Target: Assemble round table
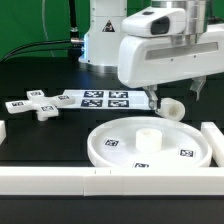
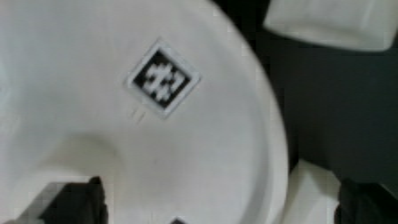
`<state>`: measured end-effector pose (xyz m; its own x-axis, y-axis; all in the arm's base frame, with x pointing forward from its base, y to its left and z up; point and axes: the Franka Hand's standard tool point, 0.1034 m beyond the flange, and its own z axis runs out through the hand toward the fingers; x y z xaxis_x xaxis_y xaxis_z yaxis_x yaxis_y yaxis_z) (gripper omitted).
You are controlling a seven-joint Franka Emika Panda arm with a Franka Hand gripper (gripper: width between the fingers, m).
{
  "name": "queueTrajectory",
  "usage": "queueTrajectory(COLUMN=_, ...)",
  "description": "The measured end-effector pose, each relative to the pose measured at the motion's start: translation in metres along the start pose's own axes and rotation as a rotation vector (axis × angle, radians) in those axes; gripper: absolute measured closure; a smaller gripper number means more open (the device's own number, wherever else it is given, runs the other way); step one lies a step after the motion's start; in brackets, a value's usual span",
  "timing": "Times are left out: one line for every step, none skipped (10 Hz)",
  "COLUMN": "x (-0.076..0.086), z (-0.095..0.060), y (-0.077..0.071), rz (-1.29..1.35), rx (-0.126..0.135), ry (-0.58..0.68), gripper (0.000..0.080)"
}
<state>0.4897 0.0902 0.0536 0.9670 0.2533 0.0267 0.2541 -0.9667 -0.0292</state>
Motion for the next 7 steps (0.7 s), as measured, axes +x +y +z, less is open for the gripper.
queueTrajectory(x=-0.009, z=0.006, y=-0.002, rz=0.039, rx=0.005, ry=-0.014, gripper=0.0151)
queueTrajectory(x=-0.010, z=0.007, y=0.000, rz=0.044, rx=0.007, ry=-0.017, gripper=0.0151)
queueTrajectory(x=-0.010, z=0.007, y=0.000, rz=0.045, rx=0.008, ry=-0.031, gripper=0.0151)
queueTrajectory(x=-0.010, z=0.007, y=-0.001, rz=0.045, rx=0.008, ry=-0.029, gripper=0.0151)
queueTrajectory(x=-0.015, z=0.008, y=-0.003, rz=0.073, rx=0.010, ry=-0.079, gripper=0.0151)
queueTrajectory(x=-0.021, z=0.005, y=-0.009, rz=0.146, rx=0.008, ry=-0.214, gripper=0.0151)
queueTrajectory(x=-0.021, z=0.003, y=-0.011, rz=0.197, rx=0.000, ry=-0.329, gripper=0.0151)
